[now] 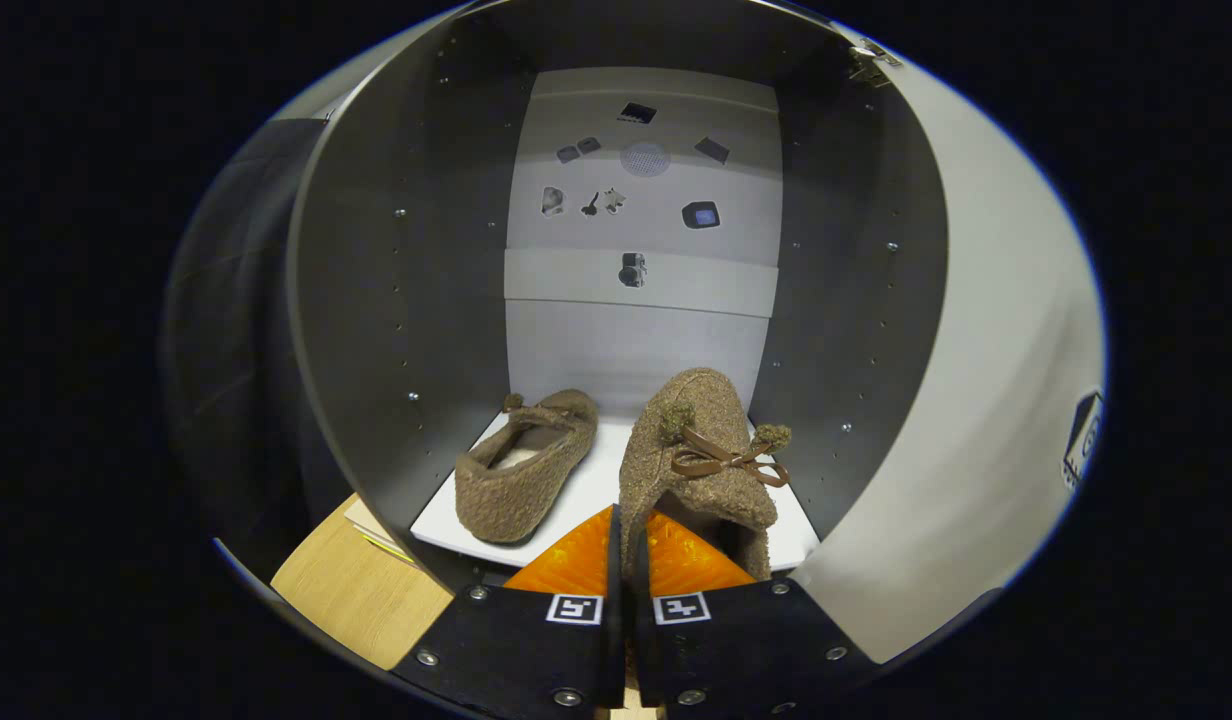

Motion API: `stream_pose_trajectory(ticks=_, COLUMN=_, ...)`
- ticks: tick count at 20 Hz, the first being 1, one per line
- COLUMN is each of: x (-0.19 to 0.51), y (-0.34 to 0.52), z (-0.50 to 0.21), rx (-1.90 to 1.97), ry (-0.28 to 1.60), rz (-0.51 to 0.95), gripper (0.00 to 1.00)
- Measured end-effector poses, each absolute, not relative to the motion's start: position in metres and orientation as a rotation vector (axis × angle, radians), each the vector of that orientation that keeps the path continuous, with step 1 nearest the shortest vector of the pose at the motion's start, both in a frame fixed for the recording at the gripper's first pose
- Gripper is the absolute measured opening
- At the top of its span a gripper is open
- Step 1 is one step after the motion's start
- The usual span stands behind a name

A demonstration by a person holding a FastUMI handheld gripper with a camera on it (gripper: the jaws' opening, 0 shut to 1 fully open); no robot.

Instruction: Open the shoe cabinet door, grab the shoes and put them into the shoe cabinet, then close the shoe cabinet door.

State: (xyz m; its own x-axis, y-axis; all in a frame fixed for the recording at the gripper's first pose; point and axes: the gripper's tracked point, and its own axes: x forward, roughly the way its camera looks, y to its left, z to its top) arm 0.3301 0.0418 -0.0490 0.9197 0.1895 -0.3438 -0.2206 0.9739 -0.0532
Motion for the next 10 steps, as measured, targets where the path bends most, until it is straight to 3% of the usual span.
stream_pose_trajectory(ticks=10, x=0.423, y=0.046, z=-0.074, rx=-0.125, ry=0.413, rz=0.229, gripper=0.04)
